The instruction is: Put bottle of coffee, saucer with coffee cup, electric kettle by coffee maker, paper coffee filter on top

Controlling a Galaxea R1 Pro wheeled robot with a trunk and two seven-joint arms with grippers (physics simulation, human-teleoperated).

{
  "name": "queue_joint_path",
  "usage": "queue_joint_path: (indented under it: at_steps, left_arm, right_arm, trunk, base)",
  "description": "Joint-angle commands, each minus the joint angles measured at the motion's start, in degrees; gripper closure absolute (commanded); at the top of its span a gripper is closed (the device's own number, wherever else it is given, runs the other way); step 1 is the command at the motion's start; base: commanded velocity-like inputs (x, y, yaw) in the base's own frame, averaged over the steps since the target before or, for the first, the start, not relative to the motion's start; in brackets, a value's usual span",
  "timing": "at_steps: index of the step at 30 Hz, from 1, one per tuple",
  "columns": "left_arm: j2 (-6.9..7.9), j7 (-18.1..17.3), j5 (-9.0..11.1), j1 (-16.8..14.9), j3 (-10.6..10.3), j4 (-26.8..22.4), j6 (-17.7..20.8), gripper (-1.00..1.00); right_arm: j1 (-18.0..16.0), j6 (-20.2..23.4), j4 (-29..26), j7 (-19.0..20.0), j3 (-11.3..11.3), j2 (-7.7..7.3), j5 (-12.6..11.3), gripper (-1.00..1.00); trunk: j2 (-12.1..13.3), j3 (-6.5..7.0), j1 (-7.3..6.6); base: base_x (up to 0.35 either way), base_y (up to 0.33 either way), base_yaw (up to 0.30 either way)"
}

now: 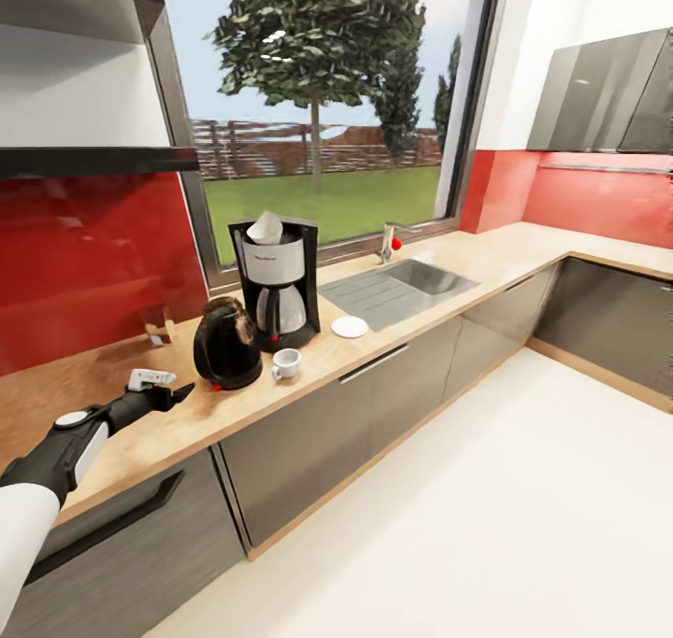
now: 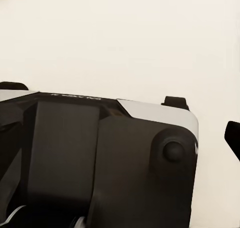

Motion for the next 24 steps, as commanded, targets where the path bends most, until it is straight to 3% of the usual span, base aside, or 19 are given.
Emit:
queue_joint_path:
  at_steps: [1,5,10,18,20,21,24]
  left_arm:
    - [-0.06,-1.4,0.5,0.0,0.1,0.1,-0.5,-1.0]
    - [-0.35,-9.8,1.1,0.2,0.1,0.5,-4.1,-1.0]
    - [-0.38,-19.0,5.9,0.6,0.1,2.6,-5.1,-1.0]
    - [-0.61,-20.5,6.4,0.7,0.0,3.7,-5.1,-1.0]
    - [-1.24,-20.5,6.4,0.7,0.0,3.8,-5.1,-1.0]
    - [-2.36,-20.4,6.2,0.7,-0.2,3.8,-5.0,-1.0]
    - [-3.11,-20.5,6.1,0.7,-0.3,3.9,-4.9,-1.0]
  right_arm:
    - [-0.1,-0.5,0.3,0.1,0.1,0.0,0.1,-1.0]
    - [-0.1,-0.5,0.3,0.1,0.1,0.0,0.1,-1.0]
    - [-0.1,-0.5,0.3,0.1,0.1,0.0,0.1,-1.0]
    - [-0.1,-0.5,0.3,0.1,0.1,0.0,0.0,-1.0]
    - [-0.1,-0.5,0.3,0.1,0.1,0.01,0.0,-1.0]
    - [-0.1,-0.5,0.3,0.1,0.1,0.0,0.0,-1.0]
    - [-0.1,-0.5,0.3,0.1,0.0,0.0,0.0,-1.0]
  trunk:
    - [-0.1,-0.09,0.02]
    - [-0.1,-0.09,0.02]
    - [-0.1,-0.09,0.02]
    - [-0.1,-0.09,0.02]
    - [-0.1,-0.09,0.02]
    - [-0.1,-0.09,0.02]
    - [-0.1,-0.09,0.02]
  base:
    - [0.0,0.0,-0.098]
    - [0.0,0.0,-0.034]
    - [0.0,0.0,-0.004]
    - [0.0,0.0,0.0]
    - [0.0,0.0,0.0]
    - [0.0,0.0,0.0]
    - [0.0,0.0,0.0]
